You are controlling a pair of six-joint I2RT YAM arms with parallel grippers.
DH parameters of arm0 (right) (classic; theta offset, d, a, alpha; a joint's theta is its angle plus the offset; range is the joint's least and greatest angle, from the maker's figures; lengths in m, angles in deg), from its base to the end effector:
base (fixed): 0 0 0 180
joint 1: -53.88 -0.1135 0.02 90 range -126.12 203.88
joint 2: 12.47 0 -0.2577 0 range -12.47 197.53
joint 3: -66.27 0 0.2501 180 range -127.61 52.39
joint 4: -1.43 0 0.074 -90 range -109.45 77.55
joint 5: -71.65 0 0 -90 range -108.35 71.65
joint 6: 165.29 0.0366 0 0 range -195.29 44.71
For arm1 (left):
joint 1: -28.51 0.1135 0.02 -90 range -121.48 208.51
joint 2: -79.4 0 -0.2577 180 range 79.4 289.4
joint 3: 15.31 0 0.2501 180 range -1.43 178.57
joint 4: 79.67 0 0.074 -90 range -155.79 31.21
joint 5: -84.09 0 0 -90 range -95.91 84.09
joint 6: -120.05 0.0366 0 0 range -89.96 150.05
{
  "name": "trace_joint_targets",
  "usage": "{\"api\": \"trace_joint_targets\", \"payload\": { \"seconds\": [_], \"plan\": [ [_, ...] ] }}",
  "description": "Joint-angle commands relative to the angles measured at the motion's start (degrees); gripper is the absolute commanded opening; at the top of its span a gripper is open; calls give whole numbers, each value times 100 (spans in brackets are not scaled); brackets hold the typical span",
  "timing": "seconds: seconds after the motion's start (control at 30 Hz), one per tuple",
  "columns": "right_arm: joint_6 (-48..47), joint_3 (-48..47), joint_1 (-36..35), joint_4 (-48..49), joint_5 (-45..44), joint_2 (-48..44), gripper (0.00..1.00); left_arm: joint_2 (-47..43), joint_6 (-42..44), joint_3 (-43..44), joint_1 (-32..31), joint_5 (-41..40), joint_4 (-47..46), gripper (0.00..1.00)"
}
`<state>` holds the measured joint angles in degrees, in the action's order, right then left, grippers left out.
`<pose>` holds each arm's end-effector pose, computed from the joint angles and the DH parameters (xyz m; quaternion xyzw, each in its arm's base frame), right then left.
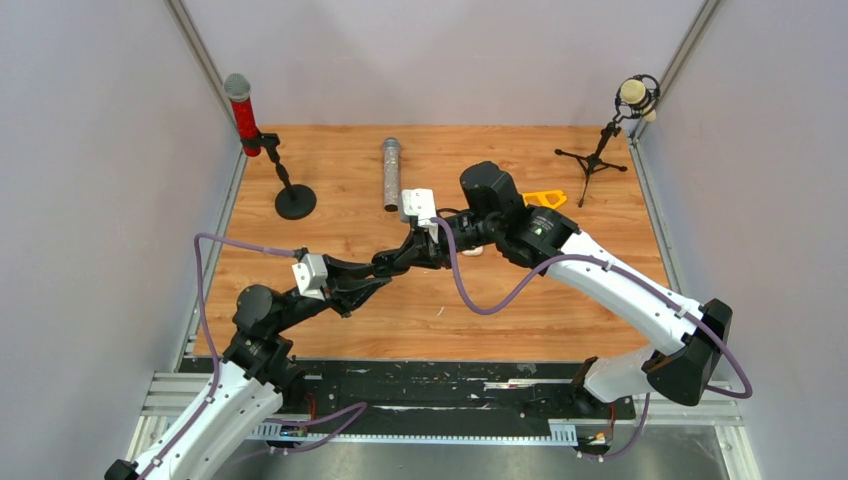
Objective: Insert the wireless bluetooth earbuds into the charging case
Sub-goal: Pick up the earbud from the charging case.
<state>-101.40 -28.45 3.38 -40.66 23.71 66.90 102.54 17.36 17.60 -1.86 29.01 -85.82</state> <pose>0.1744 0.2502 0.3875 -0.6403 0.5070 0.4021 0.4139 0.1012 -0.0836 0.2857 0.3250 0.5310 -0.4476 0.6420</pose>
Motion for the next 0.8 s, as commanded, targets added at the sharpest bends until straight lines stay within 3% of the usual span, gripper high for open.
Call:
{"api": "trace_joint_targets", "payload": {
  "seconds": [0.0,0.23,0.33,0.47,0.57,0.77],
  "plan": [
    [-179,-131,-4,-49,-110,-102,12,-50,56,66,-13,73,-282,0],
    [-206,-76,5,-83,-137,-159,18,-50,43,66,-13,68,-282,0],
    [-213,-81,5,-112,-129,-159,14,-54,38,66,-13,71,-282,0],
    [-221,-72,5,-125,-135,-139,2,-53,38,66,-6,68,-282,0],
    [-174,-41,20,-57,-158,-169,0,-46,38,67,-13,67,-282,0],
    [264,620,163,1234,174,-561,0,-72,-120,58,-13,7,-407,0]
  ]
}}
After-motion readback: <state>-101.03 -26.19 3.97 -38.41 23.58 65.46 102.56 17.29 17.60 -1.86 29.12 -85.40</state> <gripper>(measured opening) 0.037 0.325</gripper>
